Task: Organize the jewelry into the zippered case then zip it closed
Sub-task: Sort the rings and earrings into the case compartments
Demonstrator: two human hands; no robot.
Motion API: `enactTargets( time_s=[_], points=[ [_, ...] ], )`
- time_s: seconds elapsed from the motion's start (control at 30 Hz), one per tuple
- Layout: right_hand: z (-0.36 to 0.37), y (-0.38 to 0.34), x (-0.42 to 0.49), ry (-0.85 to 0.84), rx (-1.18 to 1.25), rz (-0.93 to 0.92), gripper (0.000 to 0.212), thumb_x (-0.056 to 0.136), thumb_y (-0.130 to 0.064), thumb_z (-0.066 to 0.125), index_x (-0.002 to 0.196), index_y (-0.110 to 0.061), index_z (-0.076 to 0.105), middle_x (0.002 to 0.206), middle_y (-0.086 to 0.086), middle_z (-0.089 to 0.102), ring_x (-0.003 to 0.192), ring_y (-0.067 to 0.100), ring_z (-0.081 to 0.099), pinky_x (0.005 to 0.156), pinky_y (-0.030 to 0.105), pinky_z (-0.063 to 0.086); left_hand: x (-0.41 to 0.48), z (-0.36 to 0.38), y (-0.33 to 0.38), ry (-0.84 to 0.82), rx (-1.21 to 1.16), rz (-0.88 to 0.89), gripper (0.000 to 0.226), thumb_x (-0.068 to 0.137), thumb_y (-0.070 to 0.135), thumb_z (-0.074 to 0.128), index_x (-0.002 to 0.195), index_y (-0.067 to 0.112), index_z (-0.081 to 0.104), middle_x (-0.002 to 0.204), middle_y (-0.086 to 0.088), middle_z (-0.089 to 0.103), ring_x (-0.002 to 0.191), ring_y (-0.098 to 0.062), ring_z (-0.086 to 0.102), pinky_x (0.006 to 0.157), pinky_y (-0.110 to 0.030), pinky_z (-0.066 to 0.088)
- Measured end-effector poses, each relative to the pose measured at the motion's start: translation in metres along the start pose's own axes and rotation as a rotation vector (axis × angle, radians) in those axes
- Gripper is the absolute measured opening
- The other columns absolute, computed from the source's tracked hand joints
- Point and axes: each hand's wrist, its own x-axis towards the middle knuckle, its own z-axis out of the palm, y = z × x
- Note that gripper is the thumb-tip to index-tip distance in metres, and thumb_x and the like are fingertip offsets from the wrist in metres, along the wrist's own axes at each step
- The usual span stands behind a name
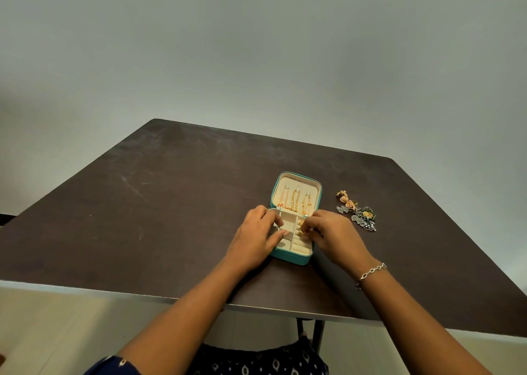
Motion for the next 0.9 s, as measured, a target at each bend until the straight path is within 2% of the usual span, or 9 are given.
enactTargets(
  time_s=[0.23, 0.43, 0.7, 0.8, 0.9],
  points=[
    [0.000, 0.002, -0.001, 0.014, 0.062, 0.012, 0.024, 0.085, -0.018, 0.059, 0.109, -0.016, 0.062, 0.107, 0.004, 0.065, 0.099, 0.022, 0.057, 0.083, 0.035, 0.047, 0.000, 0.000, 0.001, -0.007, -0.002, -0.006, 0.025, 0.090, 0.035, 0.052, 0.110, 0.020, 0.053, 0.113, 0.004, 0.045, 0.108, -0.007, 0.040, 0.084, -0.021, 0.040],
    [0.004, 0.009, -0.006, 0.067, 0.127, -0.013, 0.015, 0.084, -0.008, 0.057, 0.095, -0.011, 0.067, 0.102, 0.006, 0.066, 0.096, 0.024, 0.057, 0.078, 0.035, 0.047, 0.000, -0.001, 0.001, -0.007, -0.006, -0.002, 0.024, 0.091, 0.034, 0.053, 0.109, 0.018, 0.053, 0.112, 0.002, 0.046, 0.108, -0.009, 0.040, 0.084, -0.021, 0.038],
    [0.011, 0.014, -0.007, 0.098, 0.171, -0.044, 0.018, 0.083, -0.004, 0.058, 0.097, -0.009, 0.070, 0.102, 0.009, 0.066, 0.097, 0.025, 0.057, 0.079, 0.038, 0.049, 0.000, -0.002, 0.003, -0.020, -0.007, -0.015, 0.025, 0.090, 0.034, 0.053, 0.110, 0.019, 0.053, 0.113, 0.003, 0.045, 0.108, -0.007, 0.039, 0.083, -0.019, 0.037],
    [0.014, 0.022, -0.009, 0.225, 0.336, -0.024, 0.017, 0.080, 0.001, 0.062, 0.092, -0.009, 0.069, 0.093, 0.006, 0.068, 0.088, 0.020, 0.061, 0.074, 0.028, 0.050, 0.000, -0.001, 0.003, -0.023, -0.008, -0.018, 0.024, 0.091, 0.034, 0.052, 0.110, 0.020, 0.053, 0.113, 0.004, 0.045, 0.108, -0.006, 0.038, 0.083, -0.018, 0.036],
    [0.015, 0.035, -0.011, 0.298, 0.404, 0.042, 0.012, 0.081, -0.005, 0.065, 0.090, -0.012, 0.068, 0.088, -0.001, 0.066, 0.081, 0.012, 0.059, 0.069, 0.016, 0.044, 0.000, -0.001, 0.001, -0.027, -0.007, -0.020, 0.023, 0.091, 0.035, 0.051, 0.109, 0.021, 0.052, 0.113, 0.005, 0.043, 0.108, -0.005, 0.037, 0.082, -0.018, 0.036]
  ],
)
